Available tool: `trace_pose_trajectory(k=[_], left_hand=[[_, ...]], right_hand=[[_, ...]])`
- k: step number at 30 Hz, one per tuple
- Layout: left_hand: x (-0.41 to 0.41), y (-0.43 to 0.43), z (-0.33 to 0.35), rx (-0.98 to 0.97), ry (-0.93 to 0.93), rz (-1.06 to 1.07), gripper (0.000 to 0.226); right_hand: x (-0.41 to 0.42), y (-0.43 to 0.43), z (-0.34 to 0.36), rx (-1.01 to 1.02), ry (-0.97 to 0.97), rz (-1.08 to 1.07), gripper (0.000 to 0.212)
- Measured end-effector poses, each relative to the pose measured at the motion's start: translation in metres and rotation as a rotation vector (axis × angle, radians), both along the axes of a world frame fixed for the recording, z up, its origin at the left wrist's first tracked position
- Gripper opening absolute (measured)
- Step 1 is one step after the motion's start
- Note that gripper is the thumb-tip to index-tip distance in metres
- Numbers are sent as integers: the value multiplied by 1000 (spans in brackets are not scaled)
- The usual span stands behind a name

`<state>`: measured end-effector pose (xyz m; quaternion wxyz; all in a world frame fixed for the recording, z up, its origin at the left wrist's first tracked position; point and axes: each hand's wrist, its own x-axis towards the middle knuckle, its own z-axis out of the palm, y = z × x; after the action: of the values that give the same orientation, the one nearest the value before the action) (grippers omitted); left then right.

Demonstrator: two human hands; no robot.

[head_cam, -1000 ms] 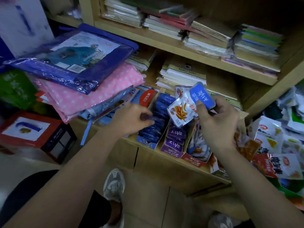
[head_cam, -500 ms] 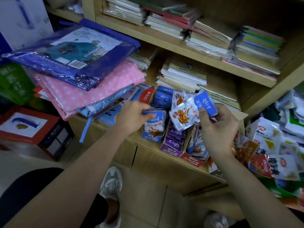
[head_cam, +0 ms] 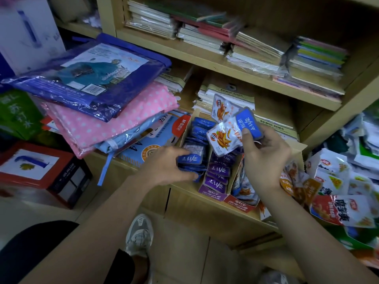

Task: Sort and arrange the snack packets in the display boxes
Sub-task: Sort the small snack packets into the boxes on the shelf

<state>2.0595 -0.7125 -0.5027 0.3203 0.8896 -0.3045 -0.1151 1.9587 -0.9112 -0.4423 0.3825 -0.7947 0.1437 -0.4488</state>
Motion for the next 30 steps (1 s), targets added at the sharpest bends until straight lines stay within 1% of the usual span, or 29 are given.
trace_pose_trajectory(k=[2, 4, 5, 7, 9, 10, 12, 14, 16, 17, 18, 19, 21, 23, 25, 27, 28, 30], left_hand=[[-1, 0, 1, -24, -26, 28, 68], [-2, 2, 2, -67, -11, 52, 55], [-1, 4, 3, -83, 8, 51, 49], [1, 9, 3, -84, 6, 35, 36], [2, 11, 3, -107, -65, 61, 26], [2, 11, 3, -141, -91, 95, 26], [0, 7, 4, -255, -114, 186, 37], [0, 1, 5, -337, -130, 211, 59], [2, -7, 7, -329, -118, 118, 87], [5, -12, 10, -306, -121, 59, 96], [7, -16, 13, -279, -136, 6, 99], [11, -20, 15, -256, -156, -36, 97], [20, -24, 18, -224, -221, -88, 84], [28, -25, 19, -220, -340, -93, 67], [34, -24, 20, -245, -466, -29, 40], [37, -22, 21, -315, -497, 58, 17], [37, -21, 20, -364, -497, 101, 11], [35, -20, 23, -442, -528, 227, 11]], right_hand=[[8, 5, 2, -10, 0, 11, 13], [15, 10, 0, -26, 26, 46, 12], [19, 12, -4, -60, 88, 77, 11], [26, 16, -15, -191, 285, 132, 6], [32, 17, -21, -291, 424, 137, 11], [35, 16, -21, -318, 458, 133, 13], [39, 14, -16, -379, 522, 145, 19], [41, 12, -9, -435, 605, 166, 26], [39, 11, -3, -450, 652, 185, 32], [37, 10, -1, -454, 659, 196, 33], [35, 9, 0, -463, 664, 210, 33], [32, 9, 0, -473, 671, 227, 34], [25, 9, 1, -469, 687, 277, 35], [21, 7, 1, -439, 707, 331, 34], [18, 5, 2, -408, 715, 336, 31], [12, 5, 2, -380, 671, 294, 25], [8, 5, 3, -359, 624, 263, 24], [1, 6, 5, -326, 505, 179, 35]])
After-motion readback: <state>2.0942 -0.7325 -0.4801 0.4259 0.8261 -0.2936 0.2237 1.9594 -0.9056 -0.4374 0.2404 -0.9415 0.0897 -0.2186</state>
